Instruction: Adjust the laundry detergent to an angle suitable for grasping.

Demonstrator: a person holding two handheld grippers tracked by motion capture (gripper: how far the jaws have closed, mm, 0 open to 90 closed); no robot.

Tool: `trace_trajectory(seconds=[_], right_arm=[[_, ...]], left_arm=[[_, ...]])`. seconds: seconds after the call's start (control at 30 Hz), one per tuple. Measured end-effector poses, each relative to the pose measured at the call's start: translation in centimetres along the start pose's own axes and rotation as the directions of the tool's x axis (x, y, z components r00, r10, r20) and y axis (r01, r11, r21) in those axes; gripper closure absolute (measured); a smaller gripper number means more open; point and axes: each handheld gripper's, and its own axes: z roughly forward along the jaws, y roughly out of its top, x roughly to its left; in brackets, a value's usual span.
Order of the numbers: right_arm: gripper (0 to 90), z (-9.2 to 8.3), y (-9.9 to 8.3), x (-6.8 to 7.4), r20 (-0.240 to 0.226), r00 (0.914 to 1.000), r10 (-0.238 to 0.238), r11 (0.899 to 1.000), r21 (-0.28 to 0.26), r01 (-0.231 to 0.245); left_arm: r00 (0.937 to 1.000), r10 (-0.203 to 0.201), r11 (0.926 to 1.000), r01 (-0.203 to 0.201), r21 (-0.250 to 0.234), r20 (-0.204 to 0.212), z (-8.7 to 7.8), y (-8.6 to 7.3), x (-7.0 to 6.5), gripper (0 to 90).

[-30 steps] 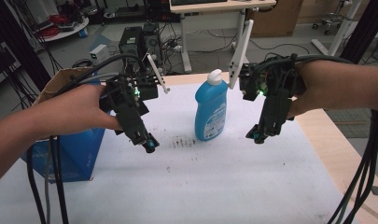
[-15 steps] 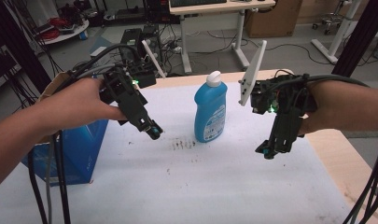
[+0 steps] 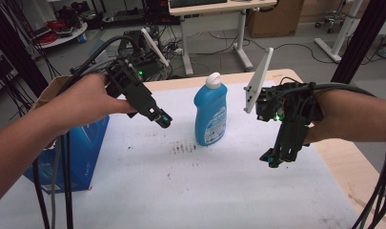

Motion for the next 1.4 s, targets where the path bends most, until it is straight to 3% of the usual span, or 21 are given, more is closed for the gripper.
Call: trace_trajectory(seconds=[0.37, 0.8, 1.1, 1.4], right_arm=[[3.7, 0.1, -0.8, 0.0, 0.008, 0.9999, 0.01, 1.0, -0.01, -0.01], [3.7, 0.2, -1.1, -0.1, 0.01, 0.9999, 0.01, 1.0, -0.021, -0.01], [3.7, 0.7, -1.5, -0.4, 0.003, 0.9998, 0.017, 0.999, -0.028, -0.017], [3.7, 0.8, -1.6, -0.9, -0.003, 0.9997, 0.024, 0.999, -0.037, -0.024]], left_arm=[[1.0, -0.004, 0.9979, 0.004, -0.065, 0.001, 0.5, 1.7, 0.1, 1.6], [0.9996, 0.029, 0.9963, -0.029, -0.081, 0.001, 1.1, 4.7, -0.2, 1.6], [0.9995, 0.03, 0.9947, -0.029, -0.098, 0.006, 2.9, 7.2, 0.2, 1.7], [0.9994, 0.034, 0.9949, -0.034, -0.095, 0.004, 4.8, 8.5, 0.9, 1.6]])
